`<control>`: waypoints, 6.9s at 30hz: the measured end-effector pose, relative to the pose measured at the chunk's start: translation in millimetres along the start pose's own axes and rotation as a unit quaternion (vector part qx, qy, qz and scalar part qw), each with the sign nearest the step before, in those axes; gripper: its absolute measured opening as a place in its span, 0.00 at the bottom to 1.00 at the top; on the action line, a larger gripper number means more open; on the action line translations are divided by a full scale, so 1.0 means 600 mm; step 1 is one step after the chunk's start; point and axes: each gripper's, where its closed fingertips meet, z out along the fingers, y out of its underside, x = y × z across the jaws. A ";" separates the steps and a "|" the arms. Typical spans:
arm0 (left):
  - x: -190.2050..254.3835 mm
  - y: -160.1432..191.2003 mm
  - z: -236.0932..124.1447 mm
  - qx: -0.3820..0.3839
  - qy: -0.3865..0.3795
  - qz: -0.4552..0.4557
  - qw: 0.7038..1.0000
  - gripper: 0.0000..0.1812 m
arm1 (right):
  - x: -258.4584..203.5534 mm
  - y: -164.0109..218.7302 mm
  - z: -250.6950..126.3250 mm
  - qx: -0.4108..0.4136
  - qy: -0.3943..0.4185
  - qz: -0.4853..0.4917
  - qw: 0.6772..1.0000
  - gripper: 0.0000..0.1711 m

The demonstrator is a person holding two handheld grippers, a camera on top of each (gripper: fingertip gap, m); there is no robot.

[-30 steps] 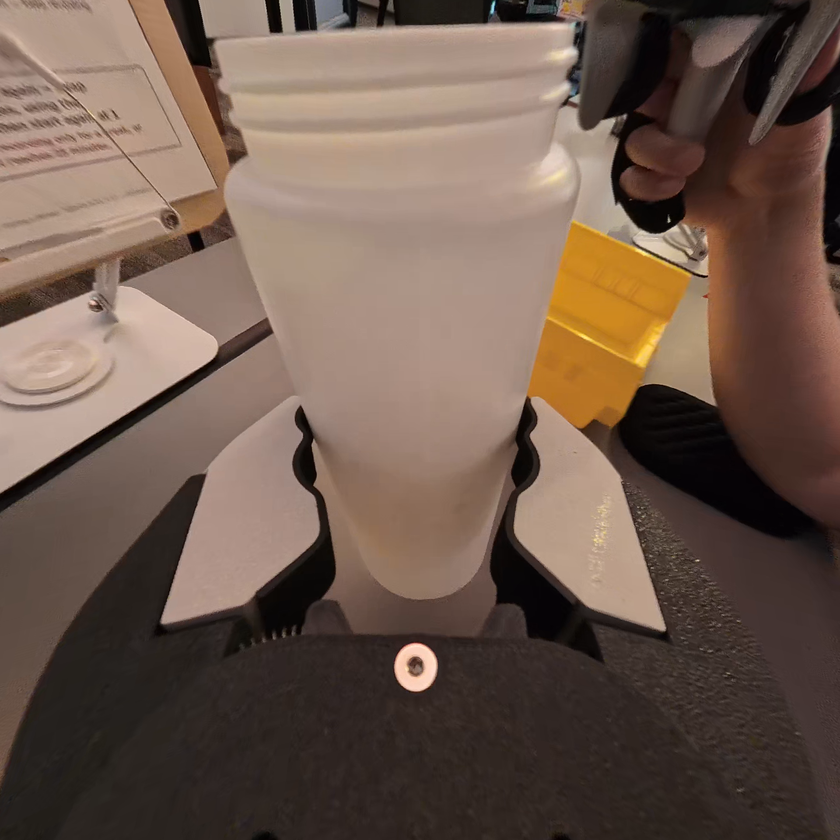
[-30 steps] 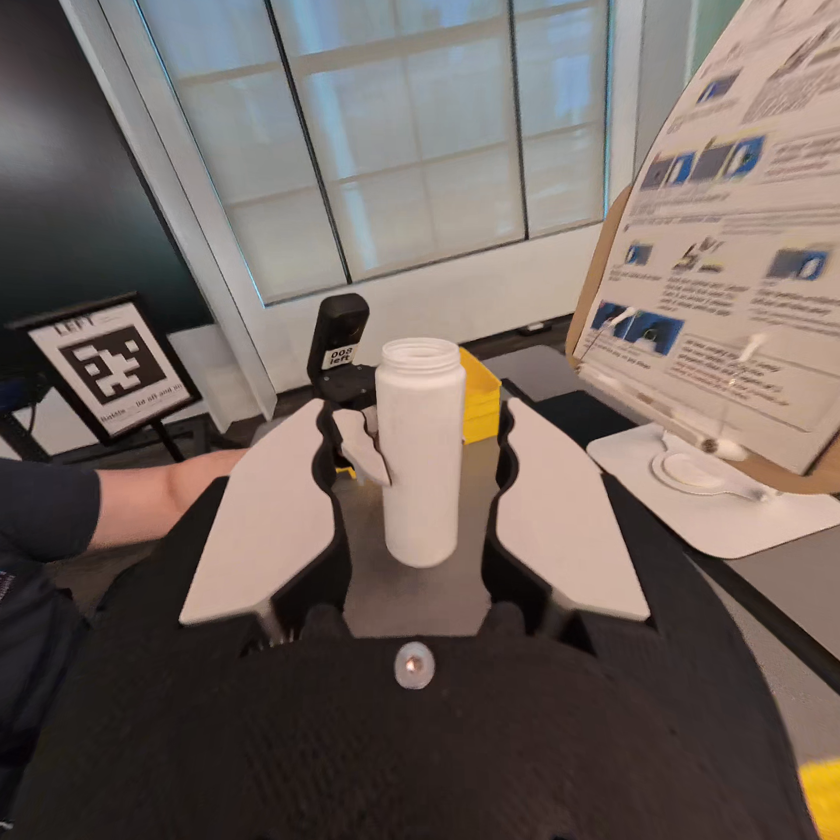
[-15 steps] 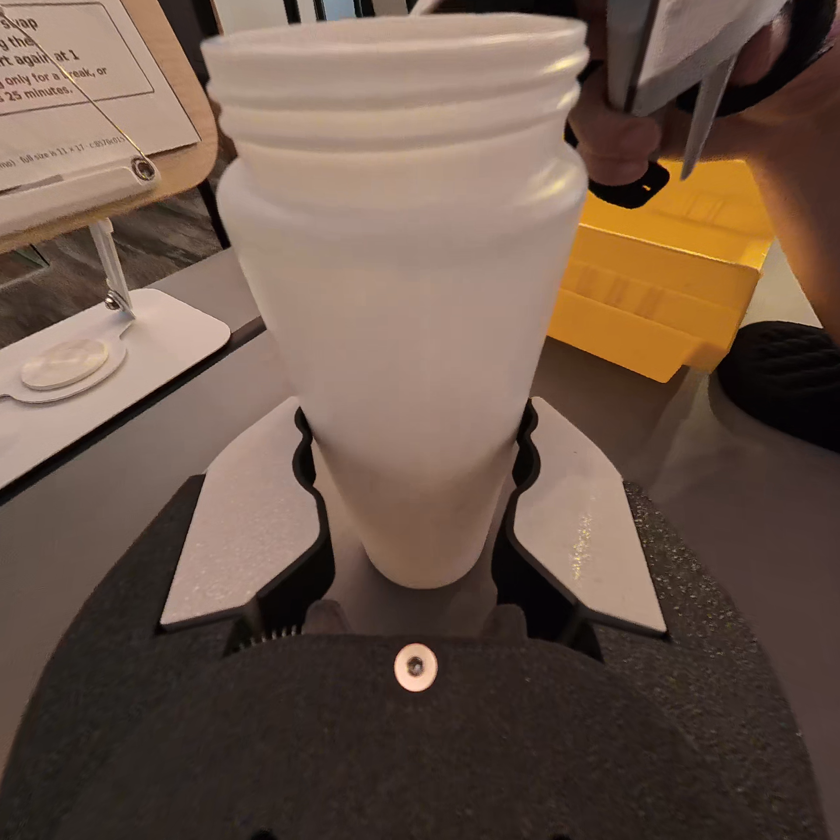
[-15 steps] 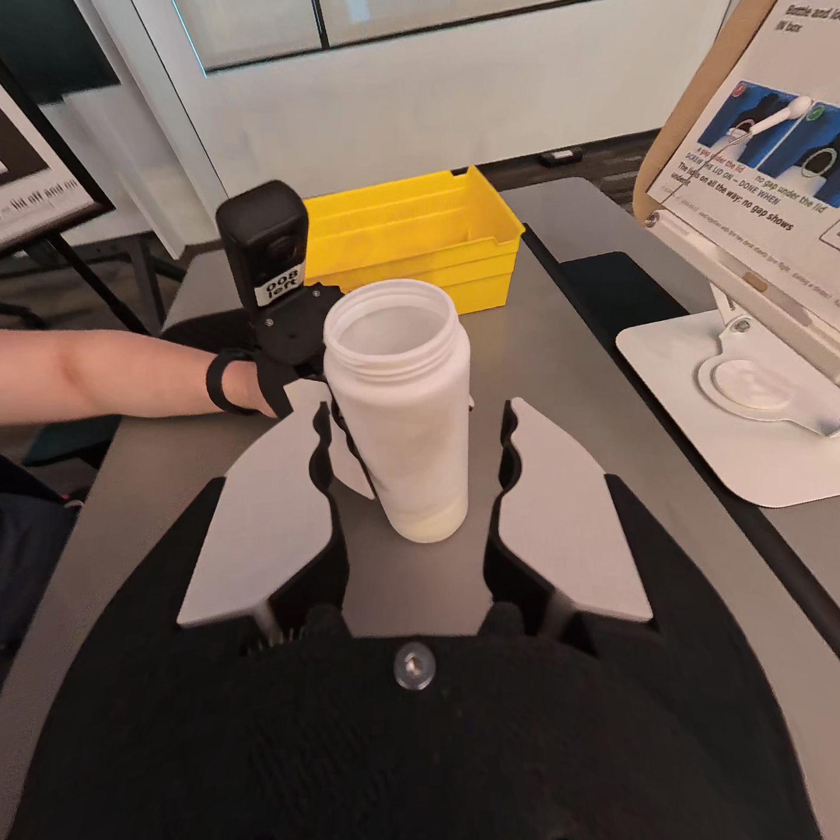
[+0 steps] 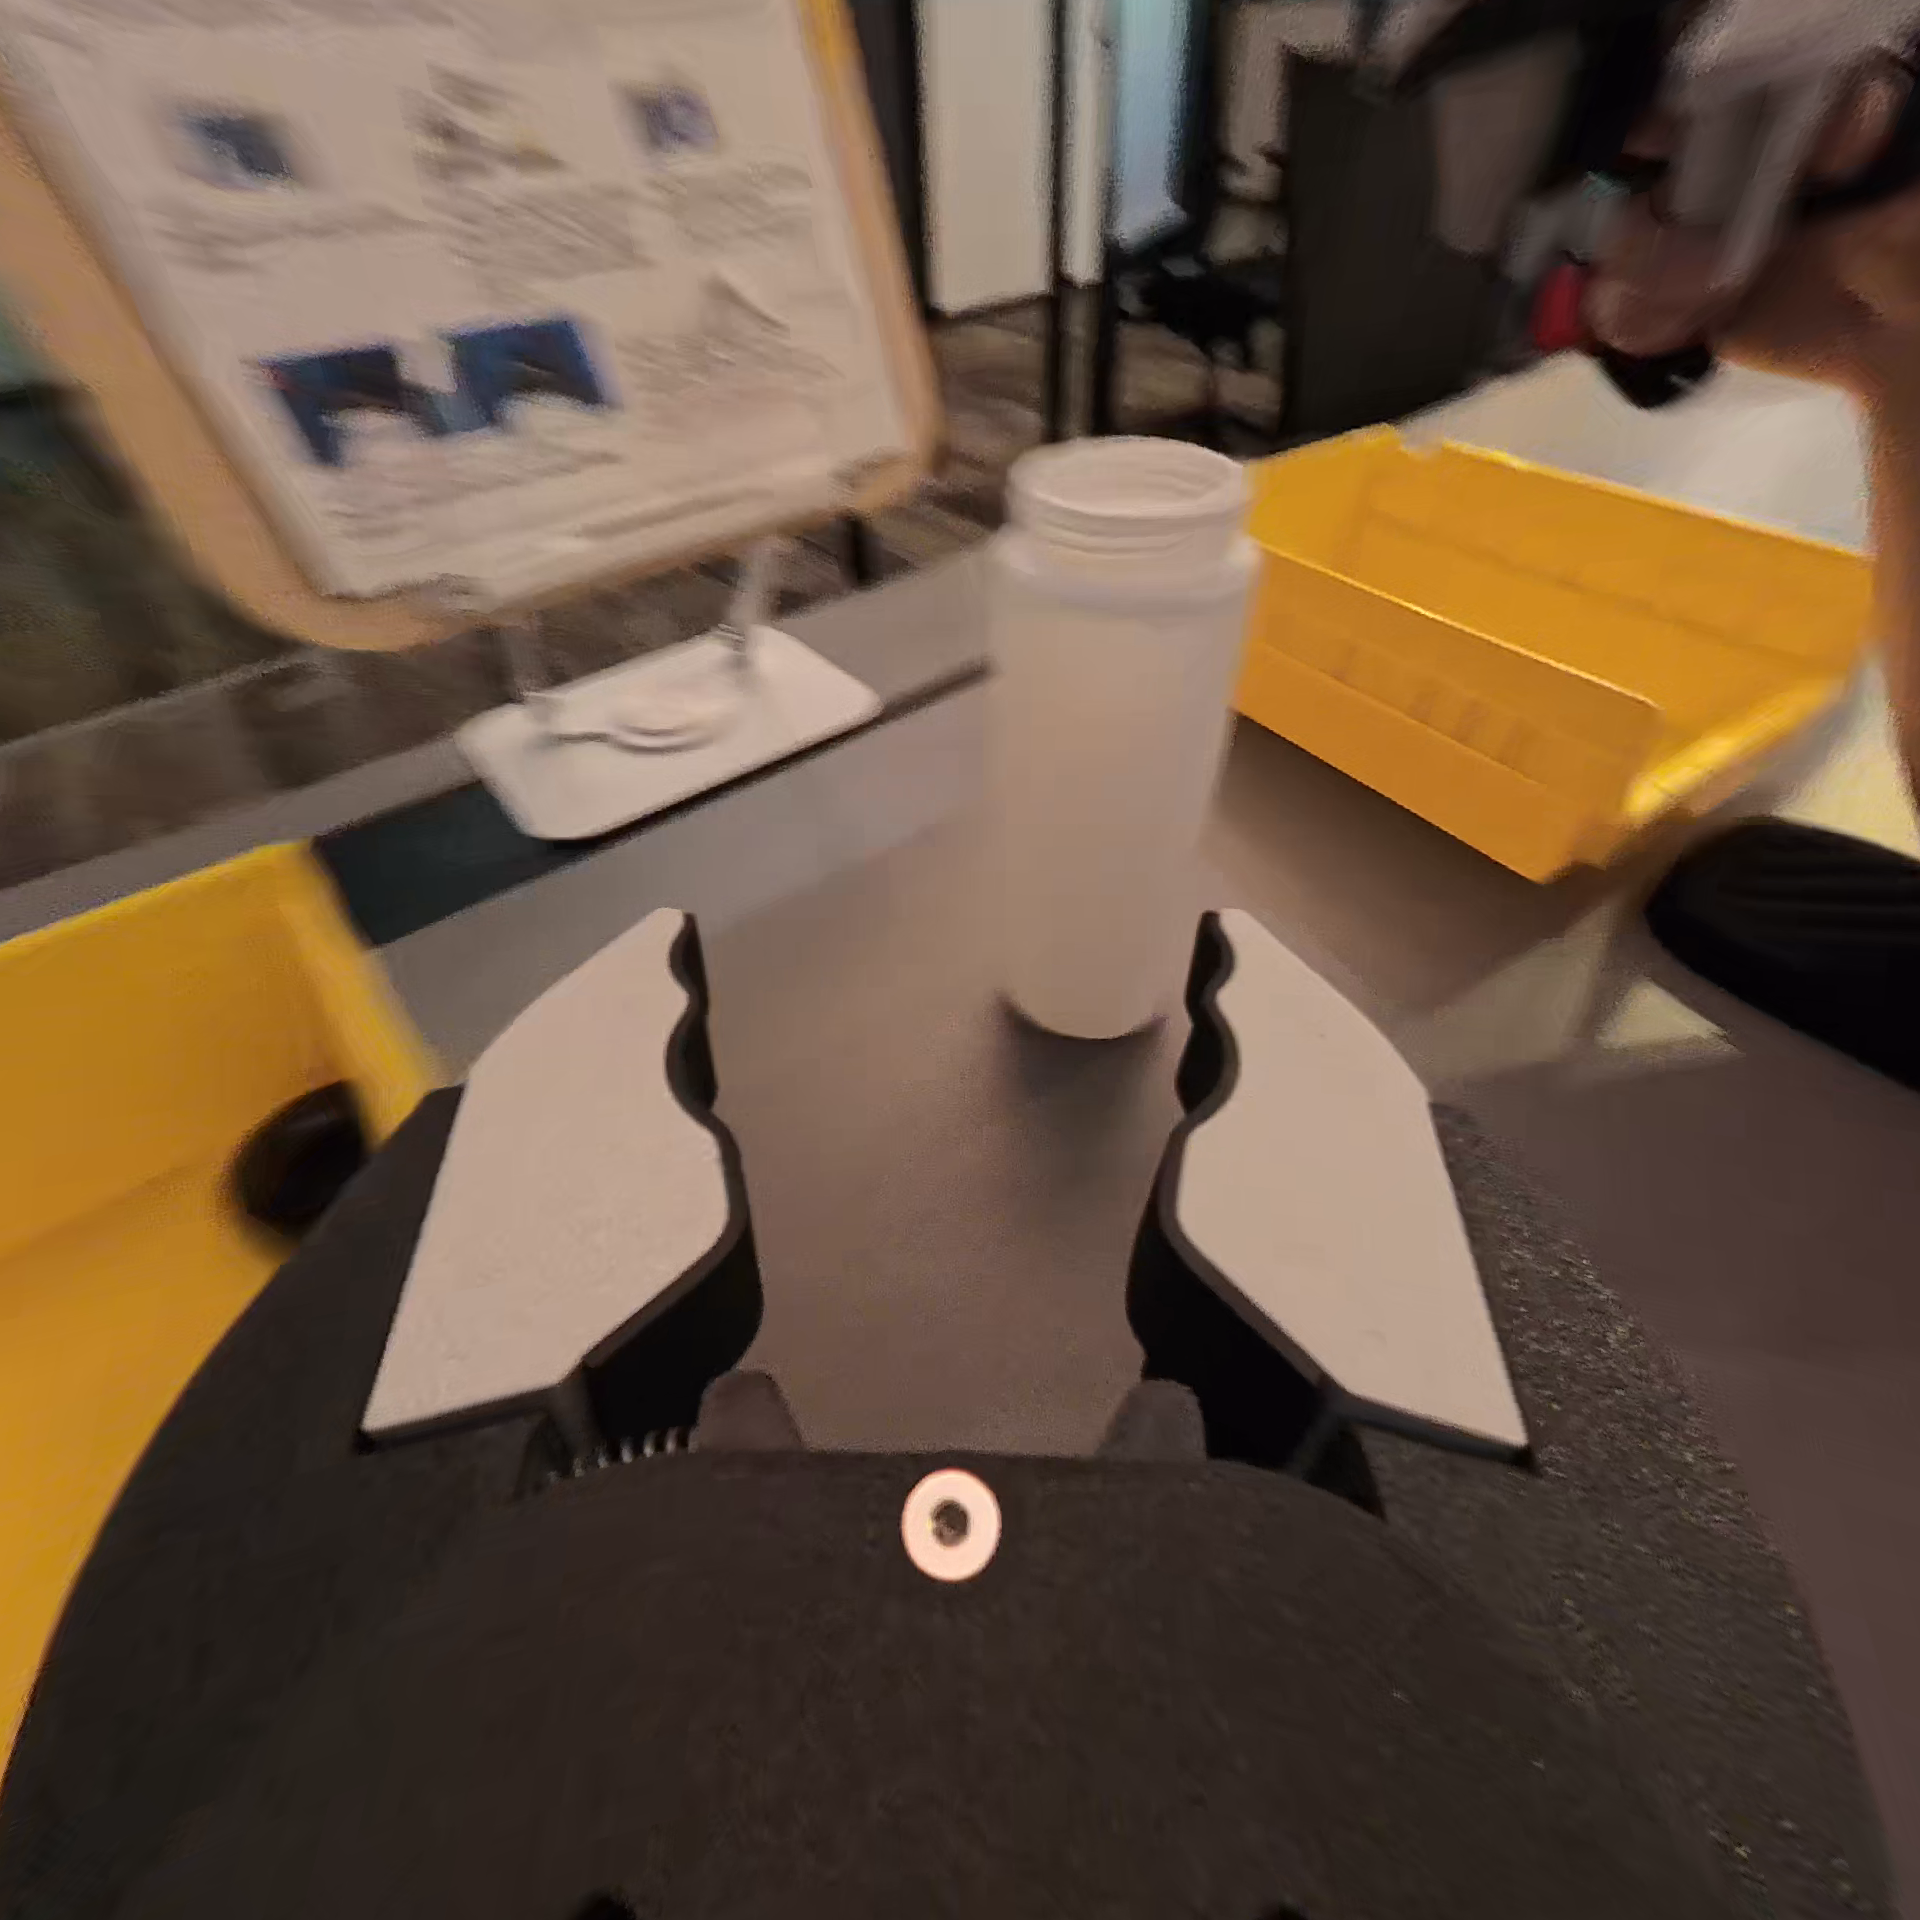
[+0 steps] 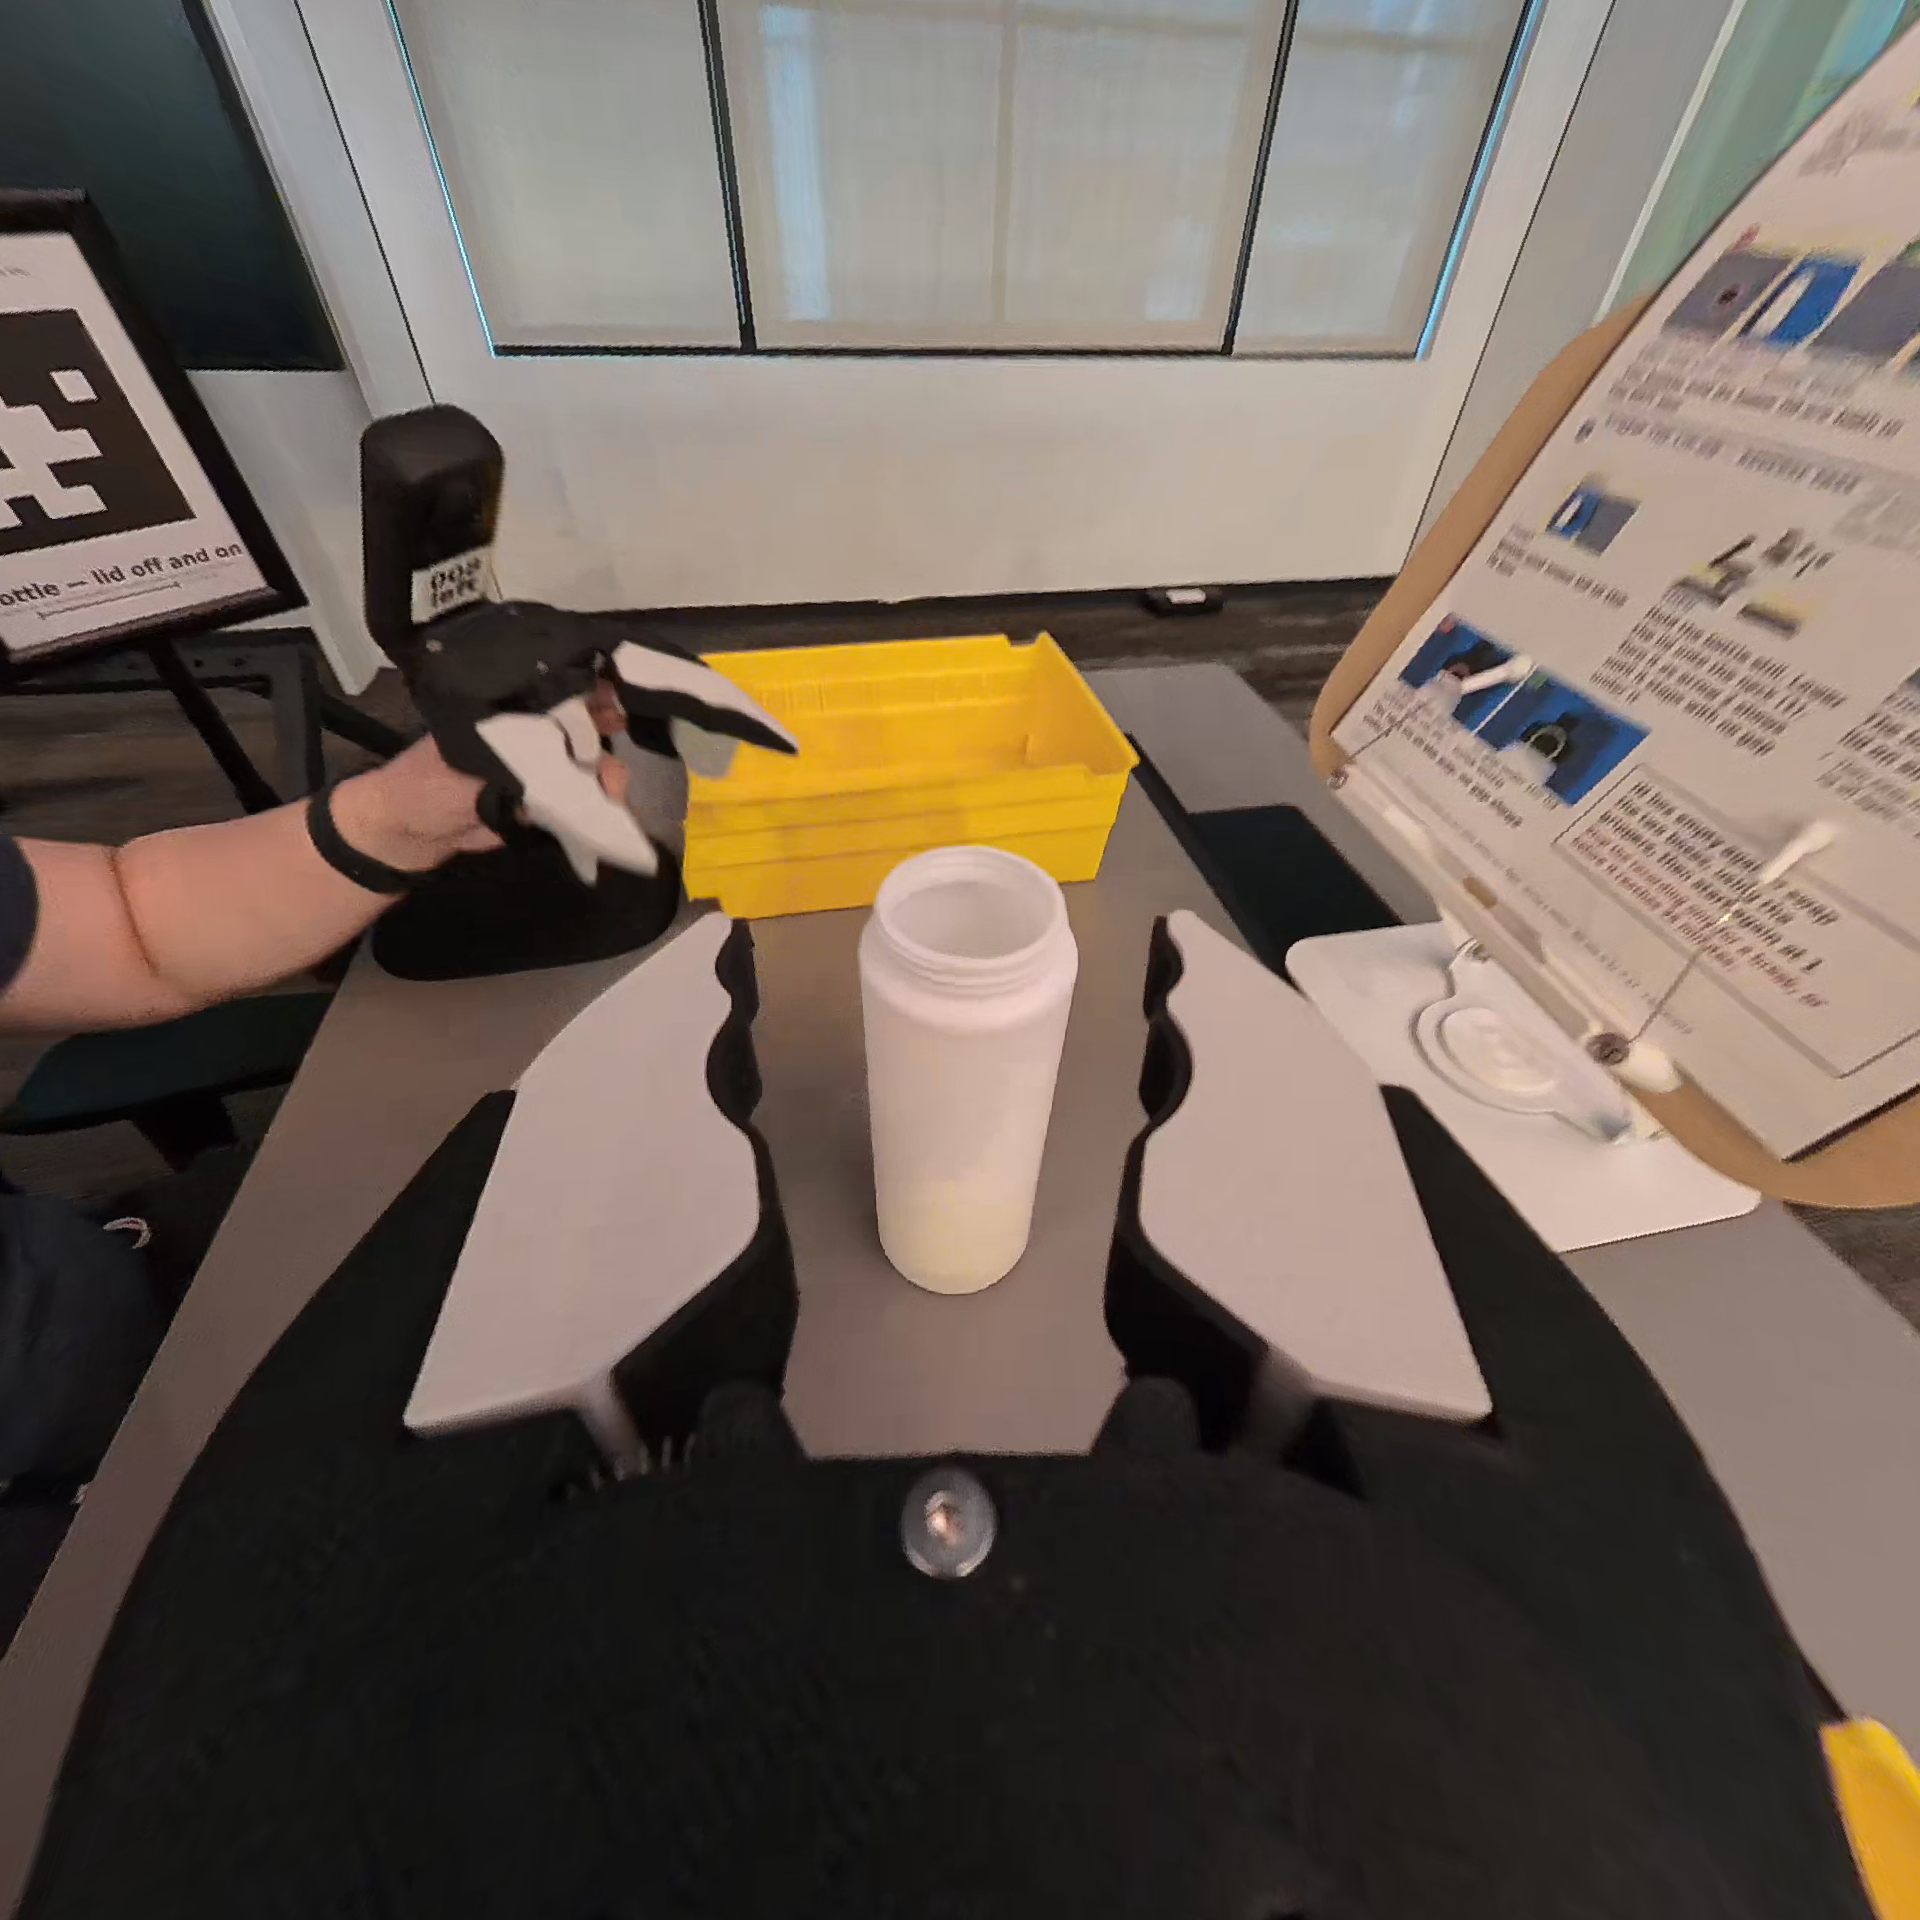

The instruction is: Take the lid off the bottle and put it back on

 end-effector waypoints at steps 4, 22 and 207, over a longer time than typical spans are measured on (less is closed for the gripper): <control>-0.167 -0.030 -0.119 0.061 -0.132 0.003 0.989 0.38 | -0.020 -0.039 -0.033 0.025 0.019 -0.037 0.999 0.42; -0.361 0.250 0.130 -0.259 0.010 0.026 0.965 0.47 | -0.005 -0.026 -0.070 -0.024 0.081 -0.066 0.994 0.42; 0.198 0.048 0.236 0.045 0.384 0.046 0.921 0.48 | -0.043 0.051 0.117 -0.113 -0.026 -0.021 0.993 0.14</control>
